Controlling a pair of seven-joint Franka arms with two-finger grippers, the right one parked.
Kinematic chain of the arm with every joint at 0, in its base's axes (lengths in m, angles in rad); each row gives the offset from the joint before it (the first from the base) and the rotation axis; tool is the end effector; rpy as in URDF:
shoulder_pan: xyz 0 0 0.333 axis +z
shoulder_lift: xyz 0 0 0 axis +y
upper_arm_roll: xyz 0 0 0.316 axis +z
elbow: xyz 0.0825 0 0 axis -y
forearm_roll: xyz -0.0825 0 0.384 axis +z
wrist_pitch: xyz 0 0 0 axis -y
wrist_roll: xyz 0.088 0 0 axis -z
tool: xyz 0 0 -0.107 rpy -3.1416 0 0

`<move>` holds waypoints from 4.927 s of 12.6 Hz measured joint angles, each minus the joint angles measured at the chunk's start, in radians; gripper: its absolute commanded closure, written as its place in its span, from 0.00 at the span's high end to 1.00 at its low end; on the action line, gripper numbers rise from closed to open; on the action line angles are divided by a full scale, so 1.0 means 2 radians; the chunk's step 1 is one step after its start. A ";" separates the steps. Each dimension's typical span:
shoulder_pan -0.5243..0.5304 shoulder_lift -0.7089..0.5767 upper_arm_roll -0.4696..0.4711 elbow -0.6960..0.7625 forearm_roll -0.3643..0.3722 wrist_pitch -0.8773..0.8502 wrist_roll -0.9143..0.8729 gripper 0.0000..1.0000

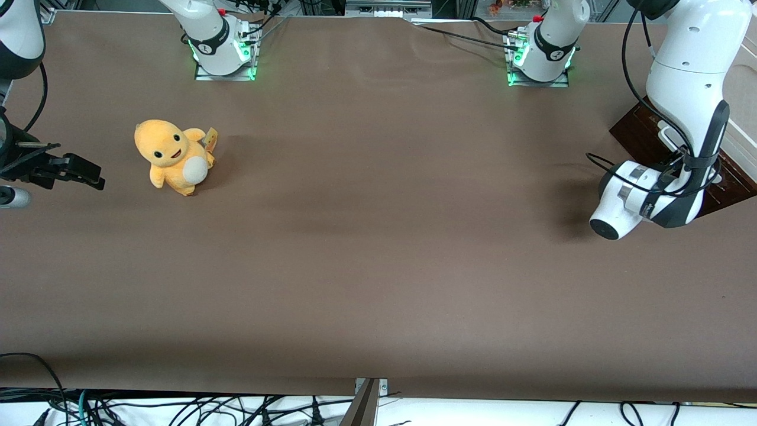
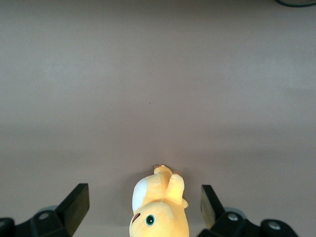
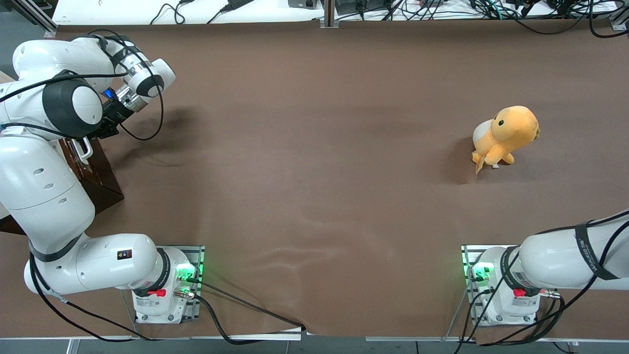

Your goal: Open lower drawer with left arm only

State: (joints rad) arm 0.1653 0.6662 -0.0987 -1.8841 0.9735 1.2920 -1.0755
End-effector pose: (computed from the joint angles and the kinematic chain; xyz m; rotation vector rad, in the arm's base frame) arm 0.5042 0.1398 0.1671 -1.6271 -0.5842 0.5878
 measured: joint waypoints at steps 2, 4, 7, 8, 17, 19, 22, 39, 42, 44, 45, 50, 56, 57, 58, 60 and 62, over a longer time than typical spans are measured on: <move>-0.002 0.000 -0.002 0.001 0.000 0.000 0.000 0.03; -0.014 0.000 -0.003 0.001 0.000 0.000 -0.001 0.02; -0.038 0.000 -0.005 0.005 -0.007 -0.001 -0.002 0.02; -0.046 0.000 -0.005 0.006 -0.008 -0.001 -0.002 0.01; -0.077 0.002 -0.006 0.030 -0.028 -0.006 0.001 0.00; -0.079 0.006 -0.005 0.033 -0.028 -0.007 0.001 0.00; -0.084 0.007 -0.004 0.033 -0.028 -0.007 0.001 0.00; -0.104 0.019 -0.006 0.054 -0.049 -0.035 0.003 1.00; -0.106 0.019 -0.007 0.054 -0.049 -0.037 0.003 1.00; -0.107 0.019 -0.007 0.054 -0.049 -0.037 0.004 1.00; -0.108 0.019 -0.009 0.055 -0.049 -0.037 0.006 1.00; -0.111 0.018 -0.046 0.078 -0.050 -0.036 0.042 1.00; -0.109 0.000 -0.108 0.131 -0.079 -0.036 0.151 1.00; -0.108 -0.009 -0.116 0.143 -0.094 -0.035 0.185 1.00; -0.106 -0.020 -0.124 0.154 -0.112 -0.031 0.218 1.00; -0.105 -0.041 -0.135 0.186 -0.165 -0.025 0.259 1.00; -0.102 -0.068 -0.137 0.213 -0.221 -0.003 0.291 1.00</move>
State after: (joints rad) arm -0.0396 0.5309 -0.3718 -1.4575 0.5323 1.2854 -0.4944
